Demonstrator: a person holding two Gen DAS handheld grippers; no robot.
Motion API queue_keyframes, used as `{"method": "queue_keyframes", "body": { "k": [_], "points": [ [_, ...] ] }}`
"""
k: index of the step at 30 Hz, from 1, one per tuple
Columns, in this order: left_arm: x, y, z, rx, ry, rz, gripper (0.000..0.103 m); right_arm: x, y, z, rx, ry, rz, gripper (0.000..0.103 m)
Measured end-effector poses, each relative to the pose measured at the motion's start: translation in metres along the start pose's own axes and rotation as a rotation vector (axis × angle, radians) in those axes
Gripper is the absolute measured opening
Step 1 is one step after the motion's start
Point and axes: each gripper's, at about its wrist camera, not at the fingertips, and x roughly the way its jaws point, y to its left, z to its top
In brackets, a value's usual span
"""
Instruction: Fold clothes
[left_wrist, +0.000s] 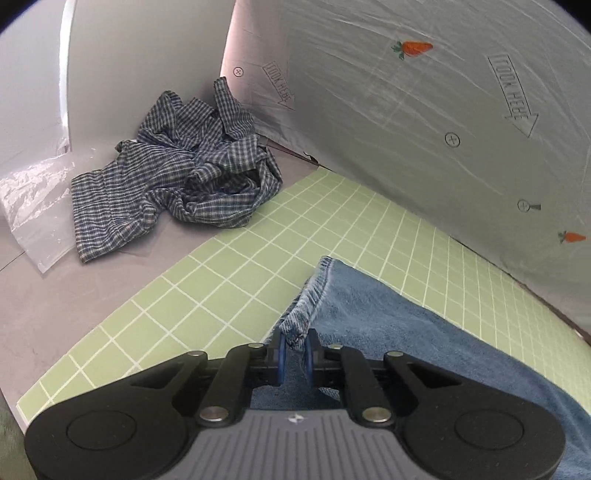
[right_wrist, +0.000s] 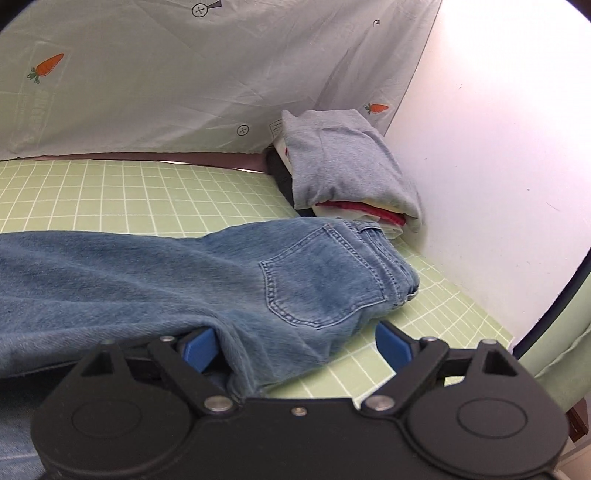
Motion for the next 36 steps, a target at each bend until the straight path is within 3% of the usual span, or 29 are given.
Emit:
{"method": "queue_keyframes", "body": {
  "k": [5, 9, 17, 21, 25, 29, 33, 36],
  "points": [
    [0.011, 0.013, -0.029, 0.037, 0.075, 0.065, 0.012, 0.008, -0.024, -0.011, 0.078, 0.046, -0.011, 0.092],
    [0.025, 0.018, -0.054, 0.072, 0.148, 0.107, 0.014, 0.021, -0.03, -0.03, 0.07, 0.121, -0.003, 0.092],
    [0.021, 0.027, -0.059, -0.021, 0.175, 0.109, 0.025, 0.011, -0.03, -0.034, 0.049, 0.146, 0.035, 0.092],
    [0.022, 0.023, -0.061, -0.017, 0.182, 0.076, 0.025, -0.005, -0.013, -0.031, -0.071, 0.068, 0.099, 0.092],
    [0.026, 0.02, -0.061, -0.005, 0.197, 0.055, 0.024, -0.009, 0.006, -0.03, -0.17, 0.034, 0.162, 0.083],
    [0.03, 0.02, -0.059, 0.001, 0.207, 0.054, 0.009, -0.011, 0.025, -0.032, -0.266, 0.03, 0.227, 0.078],
    [0.03, 0.024, -0.055, -0.015, 0.206, 0.046, 0.005, -0.017, 0.04, -0.04, -0.385, 0.001, 0.244, 0.075],
    [0.032, 0.024, -0.055, -0.016, 0.211, 0.045, 0.005, -0.019, 0.05, -0.046, -0.473, -0.019, 0.224, 0.066]
  ]
}}
